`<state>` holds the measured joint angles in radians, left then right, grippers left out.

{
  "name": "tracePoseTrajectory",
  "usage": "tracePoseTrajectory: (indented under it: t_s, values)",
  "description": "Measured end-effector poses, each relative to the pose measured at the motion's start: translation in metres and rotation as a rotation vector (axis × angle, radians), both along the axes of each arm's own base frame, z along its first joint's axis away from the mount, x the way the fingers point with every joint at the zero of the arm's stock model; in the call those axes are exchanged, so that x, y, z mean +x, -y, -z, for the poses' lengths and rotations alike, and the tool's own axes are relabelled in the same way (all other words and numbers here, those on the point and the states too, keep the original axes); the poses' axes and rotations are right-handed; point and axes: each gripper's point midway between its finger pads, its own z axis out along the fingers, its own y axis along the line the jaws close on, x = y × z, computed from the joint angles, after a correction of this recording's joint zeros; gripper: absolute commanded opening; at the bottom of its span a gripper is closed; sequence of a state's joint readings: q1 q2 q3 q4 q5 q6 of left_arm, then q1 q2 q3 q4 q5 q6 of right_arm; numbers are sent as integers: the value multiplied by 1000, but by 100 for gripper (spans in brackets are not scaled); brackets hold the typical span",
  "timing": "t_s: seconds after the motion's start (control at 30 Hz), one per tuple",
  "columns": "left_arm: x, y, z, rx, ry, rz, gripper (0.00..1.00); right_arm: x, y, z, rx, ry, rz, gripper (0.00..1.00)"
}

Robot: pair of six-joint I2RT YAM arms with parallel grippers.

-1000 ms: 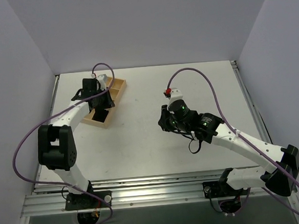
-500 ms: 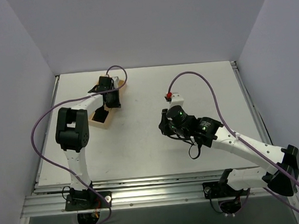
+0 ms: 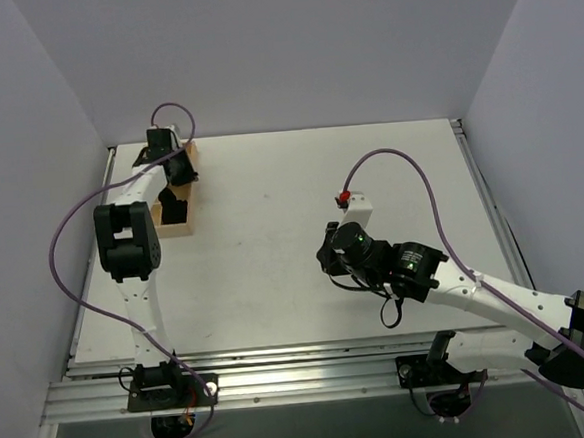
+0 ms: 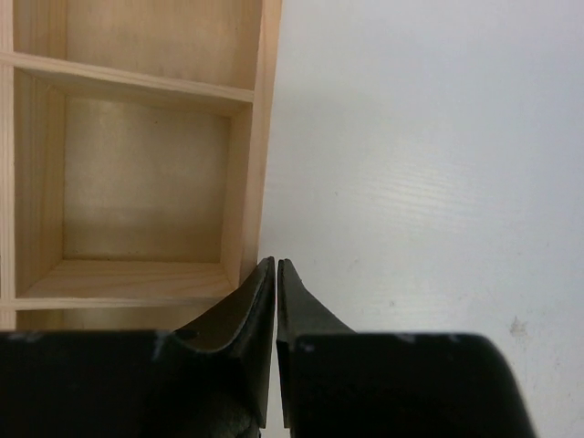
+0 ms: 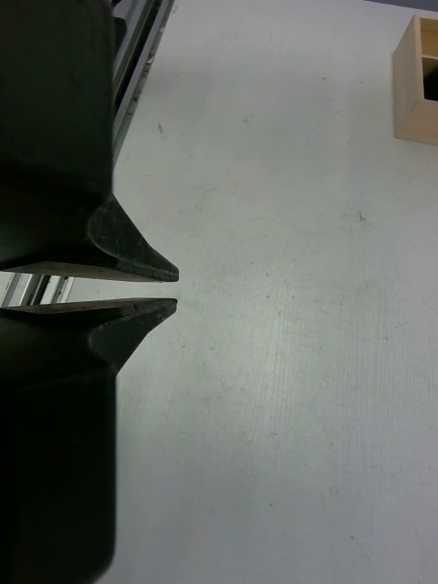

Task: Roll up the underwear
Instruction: Place the rolled underwear into the container

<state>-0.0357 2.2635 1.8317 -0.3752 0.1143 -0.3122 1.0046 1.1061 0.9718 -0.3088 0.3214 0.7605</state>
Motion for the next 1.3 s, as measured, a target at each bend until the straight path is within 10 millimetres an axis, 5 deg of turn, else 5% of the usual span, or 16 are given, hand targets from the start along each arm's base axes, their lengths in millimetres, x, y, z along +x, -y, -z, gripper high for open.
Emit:
tracePoseTrajectory:
  t_s: [0.2,0.37,0.53,0.73,0.8,0.83,0.87,0.93,1.07,1.3]
  values:
    - [15,-41,-11,-64,29,-56,13,-4,-3,1,4,-2,7,10]
    - [-3,-21,-19,-119,8,10,14,-2,-6,1,-9,-5,2,14]
    - [-63,26,-60,-148,-12,139,18,5,-14,-15,-10,26,-10,28]
    - [-156,61,-164,-199,143,280,27,22,-25,-48,-4,86,-24,68]
    - [-192,68,-198,-219,227,320,41,32,-25,-62,4,108,-9,81]
    - [-207,72,-209,-229,257,334,95,41,-22,-69,13,116,8,100]
    - [-237,84,-224,-253,283,382,95,56,-12,-80,22,134,52,100]
    - [-259,99,-232,-282,304,424,94,71,1,-85,24,130,95,100]
    - [-304,121,-214,-351,232,460,94,93,14,-100,24,151,145,100]
    - [-326,121,-230,-407,264,437,94,98,15,-122,21,176,149,100]
